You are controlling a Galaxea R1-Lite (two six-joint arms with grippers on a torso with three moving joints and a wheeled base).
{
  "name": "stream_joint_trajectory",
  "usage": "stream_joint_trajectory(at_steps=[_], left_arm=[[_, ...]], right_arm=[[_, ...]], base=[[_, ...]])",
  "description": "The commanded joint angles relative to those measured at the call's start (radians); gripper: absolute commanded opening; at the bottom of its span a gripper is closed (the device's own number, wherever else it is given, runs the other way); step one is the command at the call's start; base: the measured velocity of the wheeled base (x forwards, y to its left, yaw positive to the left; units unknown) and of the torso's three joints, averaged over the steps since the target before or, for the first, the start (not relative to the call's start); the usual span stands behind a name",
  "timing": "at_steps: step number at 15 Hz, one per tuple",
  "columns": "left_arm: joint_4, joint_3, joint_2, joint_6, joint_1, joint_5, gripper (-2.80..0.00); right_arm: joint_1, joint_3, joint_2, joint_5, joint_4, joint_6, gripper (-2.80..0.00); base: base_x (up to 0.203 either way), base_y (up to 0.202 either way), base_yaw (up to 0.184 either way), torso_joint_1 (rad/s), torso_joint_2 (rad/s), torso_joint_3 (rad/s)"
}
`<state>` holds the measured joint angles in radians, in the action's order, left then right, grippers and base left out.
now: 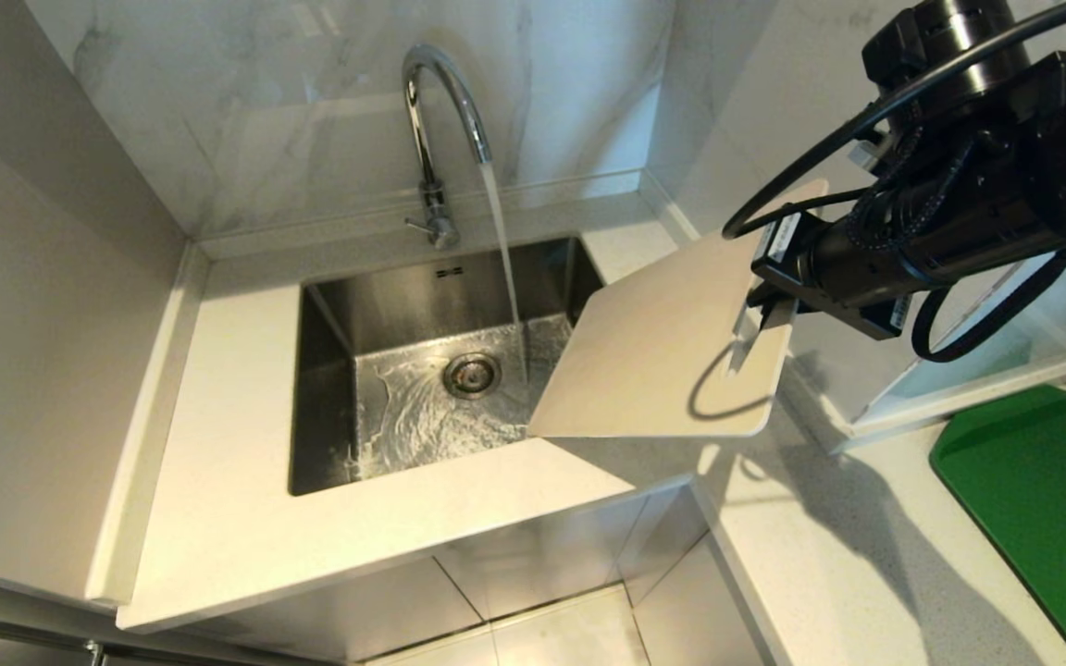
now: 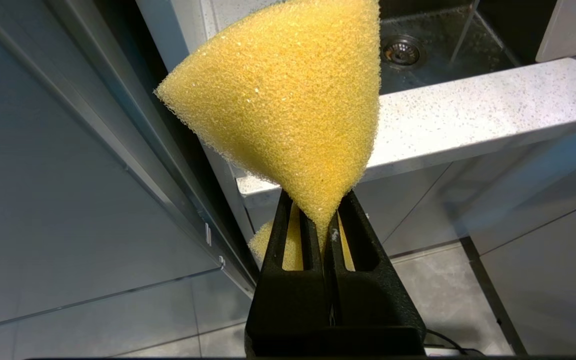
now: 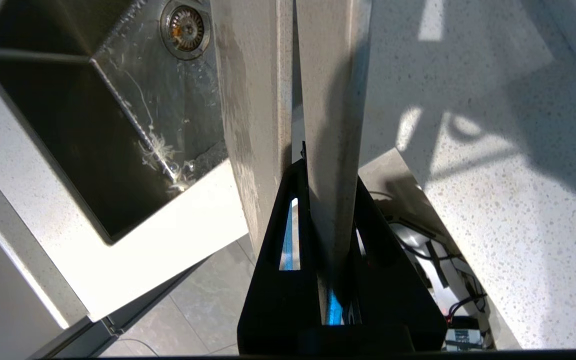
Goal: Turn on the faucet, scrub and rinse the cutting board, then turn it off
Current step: Pick up the cutting board
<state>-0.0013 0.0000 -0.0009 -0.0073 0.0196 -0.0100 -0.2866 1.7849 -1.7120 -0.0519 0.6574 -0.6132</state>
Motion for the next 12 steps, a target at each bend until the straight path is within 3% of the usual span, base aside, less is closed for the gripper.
stream_joint_trajectory(at_steps=[1,12], left_arm=[[0.0,0.002,-0.004,0.0,0.0,-0.001,-2.8],[0.0,0.002,-0.004,-0.002,0.0,-0.001,-2.8]], right_arm=[[0.0,0.022,-0.018,0.0,0.002,-0.003,-2.8],[0.001,0.085,-0.023,0.001,0.005,0.004,-2.8]], base=[[0.0,0.0,0.0,0.0,0.0,0.0],[0.0,0.0,0.0,0.0,0.0,0.0]])
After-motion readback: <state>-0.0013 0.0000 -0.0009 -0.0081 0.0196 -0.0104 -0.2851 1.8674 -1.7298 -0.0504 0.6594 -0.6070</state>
